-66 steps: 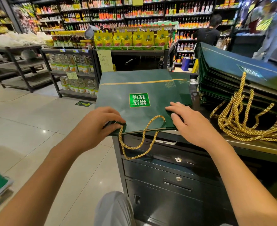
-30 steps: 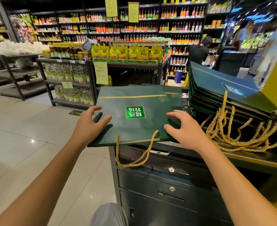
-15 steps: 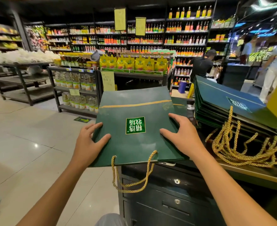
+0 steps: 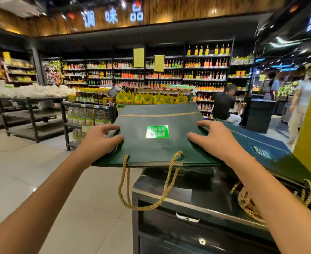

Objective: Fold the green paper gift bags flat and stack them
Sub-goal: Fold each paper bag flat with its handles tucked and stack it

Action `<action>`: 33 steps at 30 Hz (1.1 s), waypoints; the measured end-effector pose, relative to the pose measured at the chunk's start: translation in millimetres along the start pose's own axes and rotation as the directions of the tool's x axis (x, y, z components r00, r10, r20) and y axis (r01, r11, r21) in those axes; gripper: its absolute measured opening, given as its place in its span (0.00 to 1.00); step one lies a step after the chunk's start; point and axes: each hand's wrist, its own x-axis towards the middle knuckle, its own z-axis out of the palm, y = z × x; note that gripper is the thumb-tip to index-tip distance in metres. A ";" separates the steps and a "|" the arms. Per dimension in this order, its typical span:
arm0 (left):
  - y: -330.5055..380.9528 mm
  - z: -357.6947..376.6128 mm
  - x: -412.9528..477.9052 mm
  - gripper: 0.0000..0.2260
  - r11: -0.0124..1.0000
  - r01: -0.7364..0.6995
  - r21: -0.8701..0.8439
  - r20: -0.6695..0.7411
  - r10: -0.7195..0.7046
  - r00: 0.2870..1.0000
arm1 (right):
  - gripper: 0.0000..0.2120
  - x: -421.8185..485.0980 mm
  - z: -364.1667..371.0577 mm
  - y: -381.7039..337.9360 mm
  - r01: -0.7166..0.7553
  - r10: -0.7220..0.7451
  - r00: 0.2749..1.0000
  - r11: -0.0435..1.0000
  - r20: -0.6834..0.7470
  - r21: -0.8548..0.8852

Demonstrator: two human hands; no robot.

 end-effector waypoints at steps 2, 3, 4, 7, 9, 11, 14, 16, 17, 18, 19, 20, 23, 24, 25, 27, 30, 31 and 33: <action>19.7 11.6 11.6 0.19 0.999 -0.040 -0.031 0.034 0.042 0.999 | 0.29 5.3 -19.8 7.8 -0.030 0.030 0.999 0.999 -0.013 -0.018; 30.2 20.0 17.1 0.19 0.997 -0.069 -0.041 0.050 0.071 0.996 | 0.29 7.3 -30.2 13.8 -0.046 0.046 0.999 0.999 -0.021 -0.027; 41.2 30.2 21.9 0.18 0.994 -0.094 -0.048 0.071 0.097 0.993 | 0.30 8.7 -40.9 21.3 -0.060 0.058 0.998 0.997 -0.034 -0.043; 73.6 70.1 34.6 0.18 0.991 -0.132 -0.030 0.150 0.135 0.979 | 0.29 10.2 -73.6 48.5 -0.144 0.140 0.989 0.986 -0.057 -0.088; 92.6 101.3 44.6 0.18 0.986 -0.151 -0.072 0.193 0.163 0.968 | 0.29 8.2 -94.6 71.0 -0.220 0.213 0.975 0.968 -0.069 -0.119; 108.7 132.6 52.4 0.19 0.977 -0.182 -0.113 0.236 0.205 0.950 | 0.28 3.1 -112.6 94.6 -0.306 0.297 0.950 0.945 -0.093 -0.115; 125.0 174.4 59.1 0.18 0.970 -0.190 -0.154 0.308 0.229 0.923 | 0.23 -7.2 -129.9 127.4 -0.428 0.416 0.901 0.899 -0.123 -0.095; 131.2 198.8 61.1 0.17 0.967 -0.201 -0.158 0.351 0.245 0.904 | 0.19 -12.9 -136.5 145.7 -0.474 0.459 0.877 0.875 -0.145 -0.100; 134.0 209.6 61.8 0.17 0.965 -0.210 -0.156 0.369 0.254 0.894 | 0.19 -15.6 -137.9 154.9 -0.492 0.476 0.865 0.866 -0.157 -0.092; 137.0 218.7 62.7 0.17 0.964 -0.217 -0.156 0.386 0.262 0.885 | 0.20 -17.7 -138.1 164.2 -0.507 0.490 0.855 0.859 -0.168 -0.075; 138.2 227.0 63.0 0.17 0.964 -0.218 -0.150 0.407 0.261 0.875 | 0.21 -19.6 -136.9 172.9 -0.515 0.499 0.849 0.855 -0.177 -0.059; 142.4 239.7 63.4 0.17 0.964 -0.219 -0.147 0.436 0.262 0.861 | 0.21 -22.7 -138.7 183.5 -0.524 0.507 0.840 0.850 -0.192 -0.046; 138.5 254.2 63.9 0.18 0.970 -0.219 -0.109 0.433 0.244 0.868 | 0.20 -24.3 -130.4 198.6 -0.505 0.482 0.856 0.857 -0.186 -0.106; 138.6 258.6 64.4 0.19 0.969 -0.228 -0.092 0.425 0.245 0.871 | 0.19 -23.4 -129.0 203.1 -0.502 0.475 0.860 0.853 -0.185 -0.142; 138.0 261.1 64.3 0.18 0.968 -0.237 -0.077 0.422 0.247 0.872 | 0.18 -22.2 -126.7 206.4 -0.493 0.463 0.867 0.850 -0.182 -0.185; 139.6 263.9 63.0 0.18 0.962 -0.271 -0.036 0.424 0.260 0.867 | 0.17 -19.1 -121.6 213.3 -0.481 0.448 0.876 0.841 -0.180 -0.248; 146.7 263.7 62.7 0.18 0.933 -0.354 0.061 0.447 0.291 0.846 | 0.17 -12.9 -114.2 222.5 -0.446 0.407 0.894 0.843 -0.188 -0.300; 150.7 264.0 64.4 0.19 0.913 -0.397 0.096 0.449 0.316 0.836 | 0.17 -10.1 -112.2 225.4 -0.432 0.389 0.901 0.851 -0.192 -0.300; 160.8 266.0 69.0 0.20 0.843 -0.510 0.173 0.437 0.398 0.807 | 0.19 -4.7 -109.5 229.8 -0.408 0.371 0.912 0.864 -0.176 -0.295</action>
